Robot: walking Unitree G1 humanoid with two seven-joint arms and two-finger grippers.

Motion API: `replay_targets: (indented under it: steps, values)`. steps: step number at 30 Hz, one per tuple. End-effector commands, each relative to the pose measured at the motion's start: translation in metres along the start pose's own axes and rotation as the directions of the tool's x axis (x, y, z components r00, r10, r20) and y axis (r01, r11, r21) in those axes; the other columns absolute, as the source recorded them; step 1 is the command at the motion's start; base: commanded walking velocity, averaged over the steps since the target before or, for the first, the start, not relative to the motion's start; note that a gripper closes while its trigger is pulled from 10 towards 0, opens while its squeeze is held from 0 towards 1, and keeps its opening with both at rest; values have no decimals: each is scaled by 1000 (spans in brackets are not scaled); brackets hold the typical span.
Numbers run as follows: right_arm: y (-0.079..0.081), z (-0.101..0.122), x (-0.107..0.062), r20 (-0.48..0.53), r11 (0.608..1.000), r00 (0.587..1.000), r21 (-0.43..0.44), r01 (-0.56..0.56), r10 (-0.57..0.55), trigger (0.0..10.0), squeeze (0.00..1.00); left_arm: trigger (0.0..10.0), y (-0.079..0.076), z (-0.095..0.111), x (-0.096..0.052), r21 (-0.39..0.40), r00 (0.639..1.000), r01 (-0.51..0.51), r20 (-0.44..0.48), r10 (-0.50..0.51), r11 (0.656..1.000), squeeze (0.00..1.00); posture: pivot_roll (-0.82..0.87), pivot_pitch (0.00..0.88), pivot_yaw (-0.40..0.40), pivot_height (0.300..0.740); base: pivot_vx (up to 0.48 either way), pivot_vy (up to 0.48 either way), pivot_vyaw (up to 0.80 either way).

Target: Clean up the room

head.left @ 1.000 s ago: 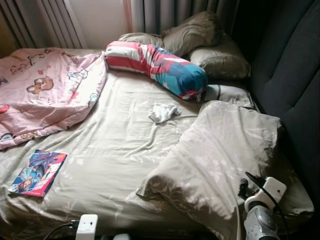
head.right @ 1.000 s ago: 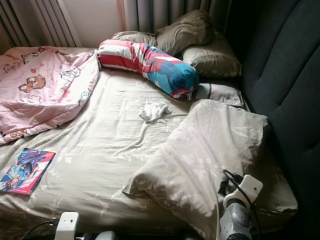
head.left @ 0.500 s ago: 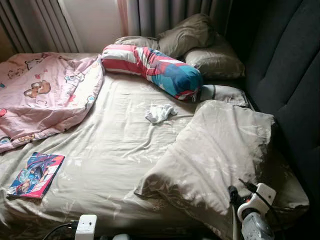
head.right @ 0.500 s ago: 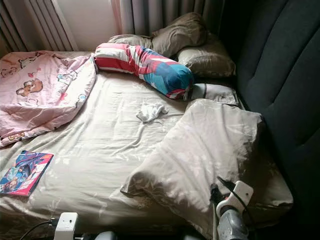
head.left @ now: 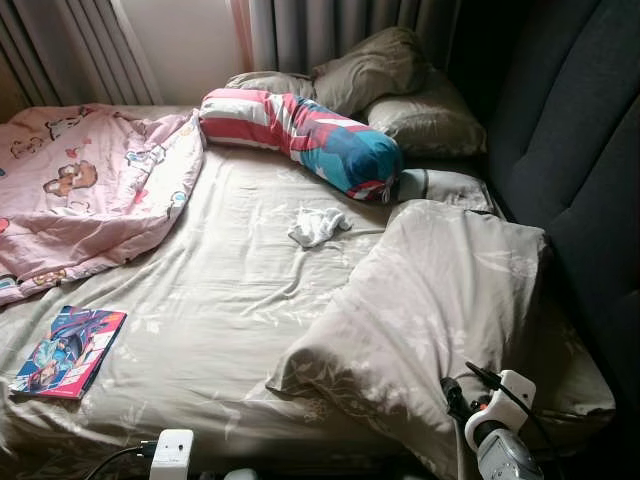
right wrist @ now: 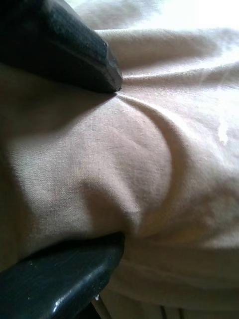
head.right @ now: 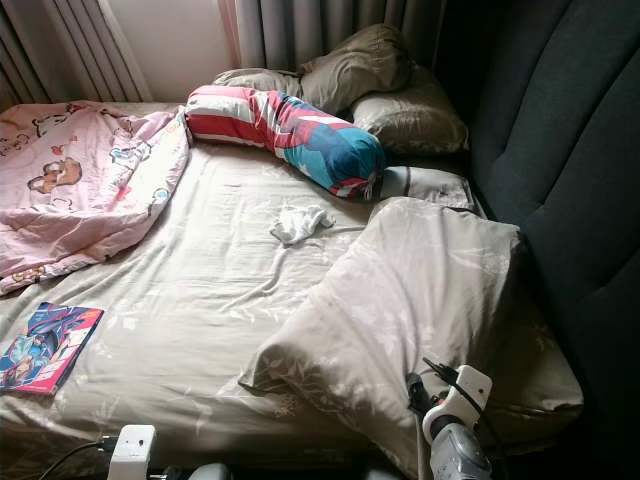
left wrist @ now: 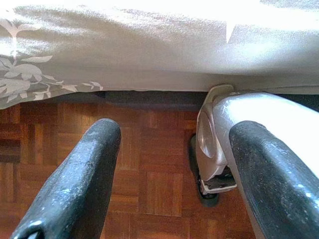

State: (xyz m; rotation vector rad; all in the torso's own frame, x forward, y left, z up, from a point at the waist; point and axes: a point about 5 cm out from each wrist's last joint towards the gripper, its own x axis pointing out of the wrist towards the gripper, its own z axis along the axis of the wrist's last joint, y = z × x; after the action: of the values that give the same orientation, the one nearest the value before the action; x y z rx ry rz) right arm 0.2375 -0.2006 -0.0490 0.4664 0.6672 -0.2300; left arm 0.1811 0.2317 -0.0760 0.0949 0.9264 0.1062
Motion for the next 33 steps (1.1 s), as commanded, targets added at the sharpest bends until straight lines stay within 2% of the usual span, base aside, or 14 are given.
replay_targets:
  steps: [1, 8, 9, 10, 17, 33]
  values:
    - [6, -34, -5, -158, 999, 987, -24, -25, 20, 10000, 0, 10000, 1, -6, -1, 25, 1000, 2, -28, -2, 1000, 0, 54, 35, 2, 643, 0, 0, 0]
    - [6, -41, -7, -185, 1000, 983, -18, -8, 5, 10000, 0, 10000, 3, -6, -1, 29, 1000, 0, -30, 1, 1000, 0, 62, 41, 11, 643, 0, 0, 0]
    - [7, -41, -7, -187, 1000, 982, -19, -6, 2, 1882, 0, 10000, 3, -6, -1, 30, 1000, -1, -30, 2, 1000, 0, 63, 42, 11, 643, 0, 0, 0]
    - [8, -42, -7, -188, 1000, 982, -13, -3, 1, 0, 0, 10000, 3, -6, -1, 32, 1000, -1, -31, 2, 999, 0, 64, 41, 13, 643, 0, 0, 0]
    - [9, -44, -7, -191, 1000, 982, -14, -5, 2, 0, 0, 10000, 4, -6, -1, 39, 1000, 0, -30, 1, 999, 0, 62, 41, 15, 643, 0, 0, 0]
    - [0, -41, -8, -175, 997, 983, -56, 46, -55, 0, 0, 10000, 4, -5, -1, 46, 1000, -2, -28, 3, 999, 0, 65, 36, 10, 643, 0, 0, 0]
